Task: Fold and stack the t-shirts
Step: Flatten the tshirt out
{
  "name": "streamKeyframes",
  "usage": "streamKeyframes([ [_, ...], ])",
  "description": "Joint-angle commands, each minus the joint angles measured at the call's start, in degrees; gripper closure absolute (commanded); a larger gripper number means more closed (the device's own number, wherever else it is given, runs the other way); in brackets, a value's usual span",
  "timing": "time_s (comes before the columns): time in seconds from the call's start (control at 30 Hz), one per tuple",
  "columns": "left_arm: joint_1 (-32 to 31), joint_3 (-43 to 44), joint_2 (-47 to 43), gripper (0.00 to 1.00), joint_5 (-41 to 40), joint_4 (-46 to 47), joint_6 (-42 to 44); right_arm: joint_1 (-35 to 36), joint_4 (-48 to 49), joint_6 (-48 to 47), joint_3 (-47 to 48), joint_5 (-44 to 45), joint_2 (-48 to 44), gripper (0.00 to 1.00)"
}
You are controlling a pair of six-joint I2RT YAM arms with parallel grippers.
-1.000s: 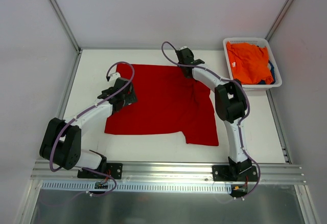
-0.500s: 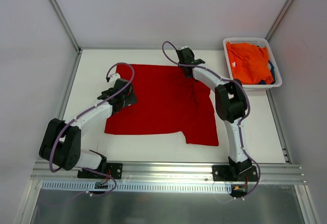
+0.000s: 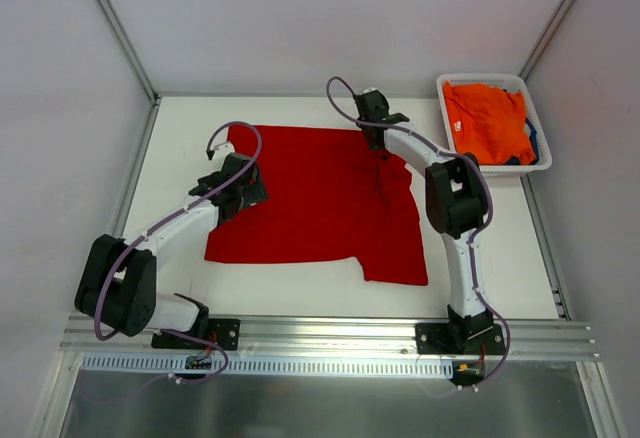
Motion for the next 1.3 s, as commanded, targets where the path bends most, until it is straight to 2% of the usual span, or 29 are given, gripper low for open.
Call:
streamKeyframes([
  [0.0,-0.5,-0.3,-1.6,0.01,-0.1,1.0,0.0,-0.5,0.5,0.9,-0.1,-1.0,-0.4,0.77],
  [0.67,-0.6,-0.3,-1.3,0.01,0.1,1.1,-0.2,0.0,0.0,1.6,0.1,-2.4,-1.5,0.76],
  [1.27,-1.0,-0.5,-2.7,0.01,-0.1,1.0,0.2,1.4,0.4,3.6,-3.8,-2.6,-1.5,0.76],
])
